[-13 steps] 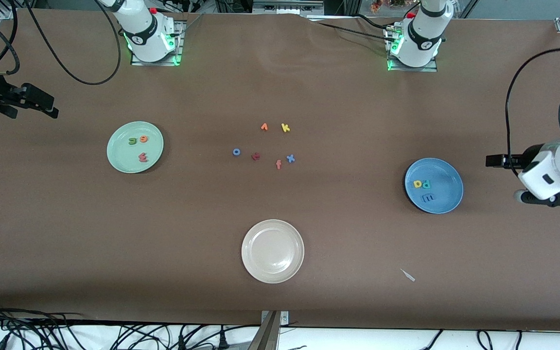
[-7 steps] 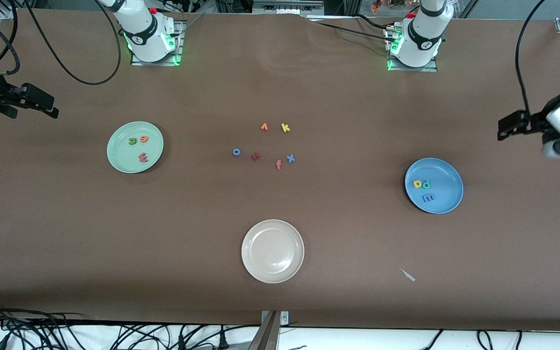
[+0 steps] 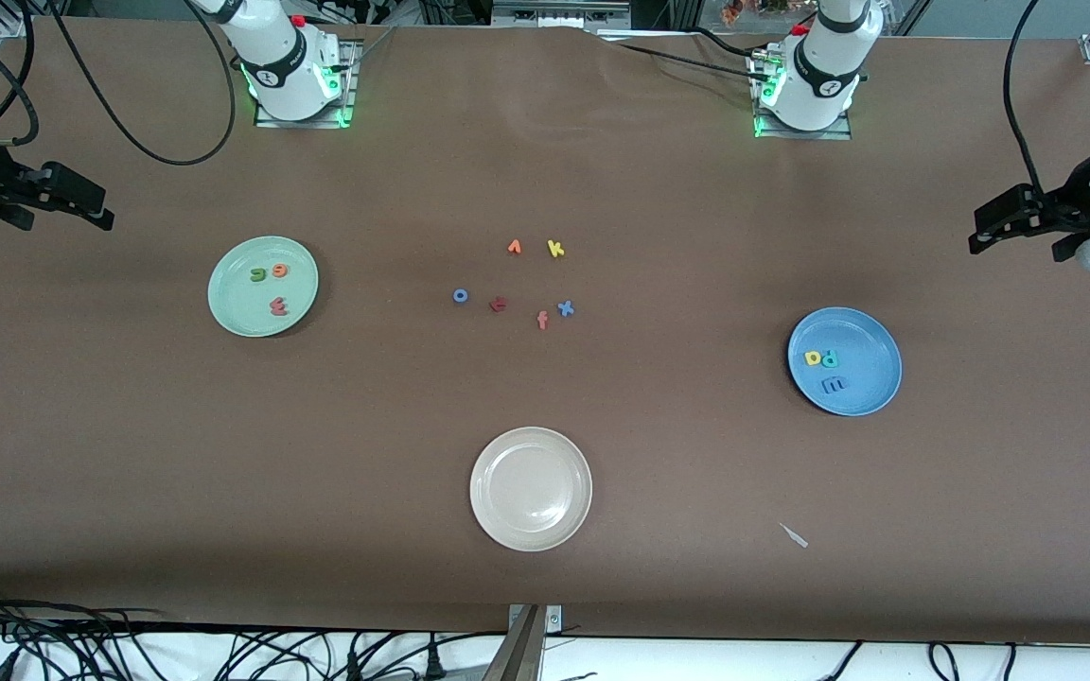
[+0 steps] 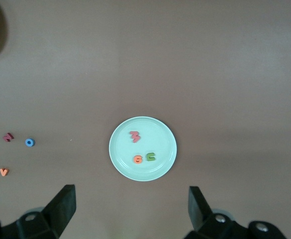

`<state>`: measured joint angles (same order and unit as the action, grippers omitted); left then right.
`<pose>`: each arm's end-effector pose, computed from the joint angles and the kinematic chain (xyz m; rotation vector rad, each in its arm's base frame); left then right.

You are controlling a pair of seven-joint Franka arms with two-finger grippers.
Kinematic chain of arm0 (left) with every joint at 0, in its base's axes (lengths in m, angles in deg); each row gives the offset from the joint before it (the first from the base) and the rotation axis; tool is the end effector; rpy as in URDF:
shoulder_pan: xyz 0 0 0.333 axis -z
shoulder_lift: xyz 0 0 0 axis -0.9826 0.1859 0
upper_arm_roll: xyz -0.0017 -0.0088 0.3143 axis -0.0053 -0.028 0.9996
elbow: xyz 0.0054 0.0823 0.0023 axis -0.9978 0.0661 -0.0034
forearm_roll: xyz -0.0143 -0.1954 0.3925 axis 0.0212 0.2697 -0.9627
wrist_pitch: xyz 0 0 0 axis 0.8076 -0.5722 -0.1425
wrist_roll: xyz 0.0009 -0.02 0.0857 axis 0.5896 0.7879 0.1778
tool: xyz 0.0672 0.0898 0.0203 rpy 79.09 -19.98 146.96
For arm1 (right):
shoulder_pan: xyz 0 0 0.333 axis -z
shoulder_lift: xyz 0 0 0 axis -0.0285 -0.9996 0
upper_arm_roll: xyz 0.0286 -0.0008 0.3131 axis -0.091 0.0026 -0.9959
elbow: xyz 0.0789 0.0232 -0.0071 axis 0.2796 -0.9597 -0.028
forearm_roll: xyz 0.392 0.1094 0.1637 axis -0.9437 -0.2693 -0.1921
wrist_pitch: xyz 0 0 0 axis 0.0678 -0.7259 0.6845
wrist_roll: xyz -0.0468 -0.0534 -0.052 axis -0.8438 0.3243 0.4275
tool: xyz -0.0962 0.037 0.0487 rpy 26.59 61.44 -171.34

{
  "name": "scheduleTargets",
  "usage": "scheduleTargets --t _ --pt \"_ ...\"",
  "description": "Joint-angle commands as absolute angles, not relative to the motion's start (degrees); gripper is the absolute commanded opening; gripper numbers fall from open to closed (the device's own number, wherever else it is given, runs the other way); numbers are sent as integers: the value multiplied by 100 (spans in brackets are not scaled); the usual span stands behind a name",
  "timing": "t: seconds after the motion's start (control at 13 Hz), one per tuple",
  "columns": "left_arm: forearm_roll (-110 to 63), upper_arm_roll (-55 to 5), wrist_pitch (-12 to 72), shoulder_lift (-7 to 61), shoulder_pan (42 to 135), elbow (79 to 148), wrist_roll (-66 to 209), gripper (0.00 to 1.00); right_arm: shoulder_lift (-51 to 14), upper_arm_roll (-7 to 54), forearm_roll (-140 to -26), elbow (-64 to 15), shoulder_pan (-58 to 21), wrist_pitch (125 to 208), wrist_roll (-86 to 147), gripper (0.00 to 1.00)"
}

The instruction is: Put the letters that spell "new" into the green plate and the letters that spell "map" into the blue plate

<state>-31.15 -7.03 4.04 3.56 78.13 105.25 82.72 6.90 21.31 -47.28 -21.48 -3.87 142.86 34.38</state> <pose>0.6114 0.0087 0.5863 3.1137 -0.0980 -0.0564 0.5924 -0.0093 0.5868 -3.1140 0.0015 0.0556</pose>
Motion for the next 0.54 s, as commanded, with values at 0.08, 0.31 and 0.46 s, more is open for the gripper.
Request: scheduleTargets --t 0.08,0.31,0.46 --pt "-2980 -710 501 313 7797 10618 8337 100 751 2172 -4701 -2159 -427 14232 3411 100" --pt "-3058 -710 528 313 7797 10609 8346 100 742 2172 -4700 -2159 -427 14250 3411 100" --pt "-3068 -728 519 304 7805 10609 8355 100 742 2172 -4692 -2159 -427 14259 3411 100"
